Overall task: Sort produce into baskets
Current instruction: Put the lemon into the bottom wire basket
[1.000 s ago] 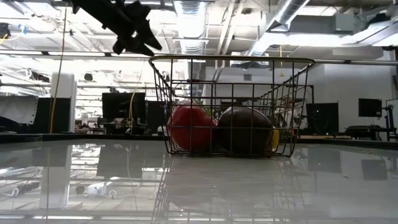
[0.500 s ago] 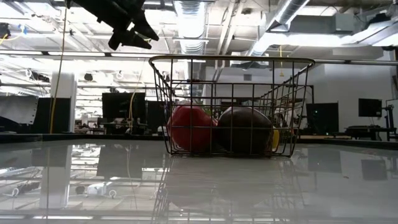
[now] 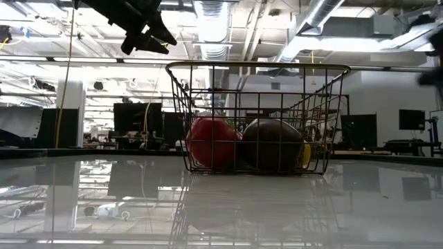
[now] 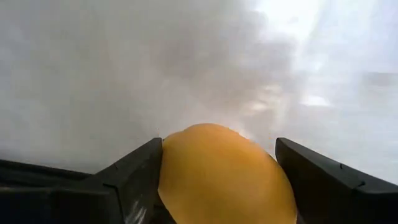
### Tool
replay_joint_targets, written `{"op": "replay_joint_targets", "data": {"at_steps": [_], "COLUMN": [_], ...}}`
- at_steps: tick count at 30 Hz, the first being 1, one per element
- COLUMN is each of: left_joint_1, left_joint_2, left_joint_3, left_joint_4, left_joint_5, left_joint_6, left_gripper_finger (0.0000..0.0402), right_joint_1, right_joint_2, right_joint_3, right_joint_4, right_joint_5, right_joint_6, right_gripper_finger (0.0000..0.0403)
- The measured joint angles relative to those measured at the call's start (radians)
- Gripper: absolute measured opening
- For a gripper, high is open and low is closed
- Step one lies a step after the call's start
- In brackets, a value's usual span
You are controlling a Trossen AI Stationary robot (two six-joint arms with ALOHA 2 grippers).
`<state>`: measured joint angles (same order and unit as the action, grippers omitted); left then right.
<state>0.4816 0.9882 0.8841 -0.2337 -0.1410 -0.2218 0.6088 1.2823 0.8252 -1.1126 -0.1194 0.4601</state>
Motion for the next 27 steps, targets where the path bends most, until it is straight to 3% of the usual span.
{"op": "replay_joint_targets", "data": {"at_steps": [5, 8, 12, 16, 22, 27], "left_joint_1": [0.000, -0.002, -0.038, -0.112, -0.199, -0.277], "left_joint_2": [-0.001, -0.021, -0.085, -0.158, -0.200, -0.206], "left_joint_3": [0.000, 0.000, 0.001, 0.002, 0.002, -0.020], "left_joint_4": [0.011, 0.046, 0.092, 0.052, -0.058, -0.096], "left_joint_5": [0.007, 0.051, 0.078, -0.015, -0.130, -0.201], "left_joint_6": [-0.004, -0.023, -0.026, 0.013, -0.032, -0.106], "left_gripper_finger": [0.0204, 0.0204, 0.0204, 0.0204, 0.0204, 0.0204], "right_joint_1": [-0.178, -0.315, -0.463, -0.548, -0.621, -0.689], "right_joint_2": [-0.001, -0.001, -0.001, -0.002, 0.030, 0.143], "right_joint_3": [0.157, 0.250, 0.356, 0.431, 0.398, 0.392], "right_joint_4": [-0.131, -0.119, 0.021, 0.214, 0.533, 0.585], "right_joint_5": [0.182, 0.197, 0.156, 0.148, 0.151, 0.104], "right_joint_6": [-0.119, -0.136, -0.145, -0.147, -0.215, -0.209], "right_gripper_finger": [0.0324, 0.0325, 0.0325, 0.0325, 0.0331, 0.0371]}}
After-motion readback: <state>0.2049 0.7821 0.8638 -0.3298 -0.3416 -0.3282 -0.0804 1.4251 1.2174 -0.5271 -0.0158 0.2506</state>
